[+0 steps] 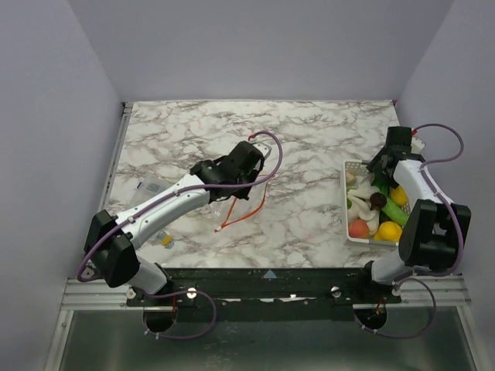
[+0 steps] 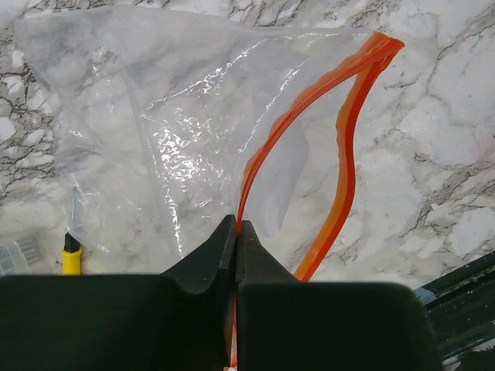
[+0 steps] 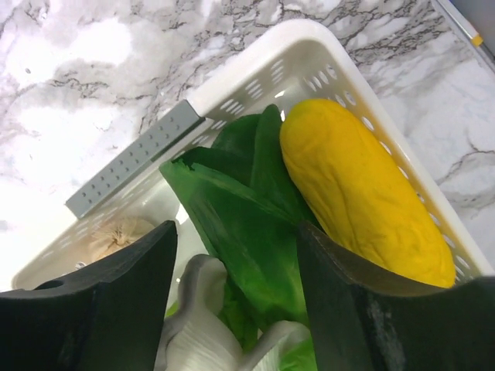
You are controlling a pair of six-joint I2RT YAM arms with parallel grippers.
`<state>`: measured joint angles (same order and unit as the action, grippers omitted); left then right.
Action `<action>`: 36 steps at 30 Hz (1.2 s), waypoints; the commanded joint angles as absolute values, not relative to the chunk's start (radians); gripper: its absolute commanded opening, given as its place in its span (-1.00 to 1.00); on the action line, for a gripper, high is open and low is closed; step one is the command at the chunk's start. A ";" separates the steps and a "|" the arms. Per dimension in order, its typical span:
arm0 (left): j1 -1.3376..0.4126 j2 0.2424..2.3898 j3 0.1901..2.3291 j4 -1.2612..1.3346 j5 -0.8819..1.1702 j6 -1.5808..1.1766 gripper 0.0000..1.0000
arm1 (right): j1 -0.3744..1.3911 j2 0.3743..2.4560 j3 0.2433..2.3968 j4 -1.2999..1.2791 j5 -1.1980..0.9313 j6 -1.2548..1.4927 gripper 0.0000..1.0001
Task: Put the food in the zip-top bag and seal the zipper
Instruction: Pick up the fake vegetable from the bin.
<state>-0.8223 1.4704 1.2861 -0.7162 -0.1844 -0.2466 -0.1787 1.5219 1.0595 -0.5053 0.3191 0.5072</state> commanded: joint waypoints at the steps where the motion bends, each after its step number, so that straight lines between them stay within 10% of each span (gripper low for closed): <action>1: -0.827 1.467 1.267 -0.690 -0.146 -0.244 -1.00 | -0.185 1.553 1.063 -0.463 0.297 0.461 0.19; 8: -0.827 1.459 1.259 -0.684 -0.137 -0.242 -1.00 | -0.184 1.494 1.066 -0.494 0.217 0.434 -0.02; 12: -0.827 1.455 1.262 -0.687 -0.129 -0.244 -1.00 | -0.184 1.449 1.074 -0.523 0.227 0.430 -0.99; 36: -0.827 1.437 1.256 -0.682 -0.109 -0.249 -1.00 | -0.185 1.261 1.124 -0.554 0.242 0.390 -0.99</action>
